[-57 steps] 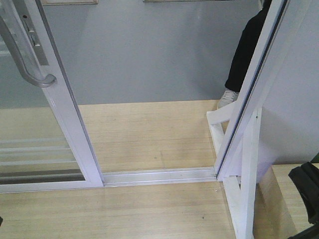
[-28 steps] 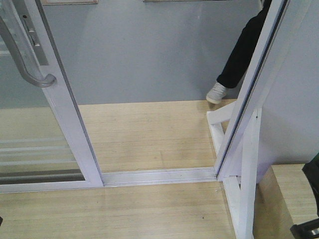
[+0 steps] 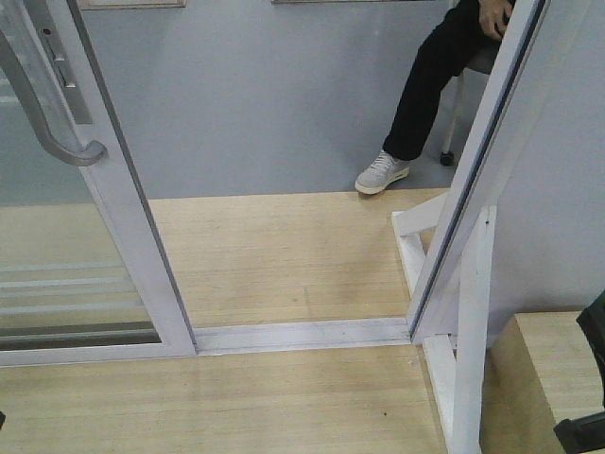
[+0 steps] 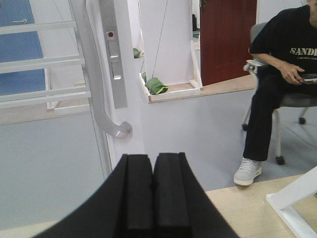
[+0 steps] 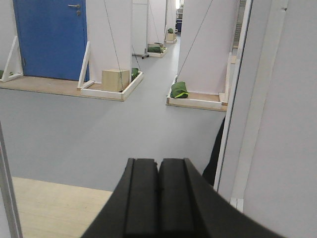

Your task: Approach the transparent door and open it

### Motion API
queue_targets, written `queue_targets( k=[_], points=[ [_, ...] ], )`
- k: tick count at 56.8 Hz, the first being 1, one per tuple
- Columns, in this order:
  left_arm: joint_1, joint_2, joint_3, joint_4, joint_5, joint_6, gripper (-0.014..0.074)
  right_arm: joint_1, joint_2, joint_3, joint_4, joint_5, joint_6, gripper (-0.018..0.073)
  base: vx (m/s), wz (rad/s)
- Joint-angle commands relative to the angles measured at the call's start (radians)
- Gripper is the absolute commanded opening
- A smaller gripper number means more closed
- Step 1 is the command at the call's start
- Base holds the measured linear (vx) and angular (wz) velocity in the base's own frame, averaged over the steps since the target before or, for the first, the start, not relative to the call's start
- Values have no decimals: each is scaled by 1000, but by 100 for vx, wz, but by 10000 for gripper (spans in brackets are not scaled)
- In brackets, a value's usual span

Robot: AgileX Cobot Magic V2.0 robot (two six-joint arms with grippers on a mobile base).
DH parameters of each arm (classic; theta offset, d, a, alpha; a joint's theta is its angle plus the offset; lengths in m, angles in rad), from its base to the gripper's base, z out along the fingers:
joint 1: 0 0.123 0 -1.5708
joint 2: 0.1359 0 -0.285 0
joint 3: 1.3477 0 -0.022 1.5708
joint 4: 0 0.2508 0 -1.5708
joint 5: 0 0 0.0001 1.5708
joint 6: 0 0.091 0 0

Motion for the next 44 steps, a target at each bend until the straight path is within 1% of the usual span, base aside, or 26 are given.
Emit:
queue_targets(
  k=[1,4,44],
  points=[
    [-6,-5,15,-3,-85,-9,-6,-4,-16,5,-37,-81,-5,-6,0,0],
    [-6,-5,15,-3,-85,-9,-6,-4,-16,5,-51,-81,-5,-6,0,0],
    [-6,-5,15,-3,-85,-9,-6,-4,-16,5,-50,-81,-4,-6,0,0]
  ],
)
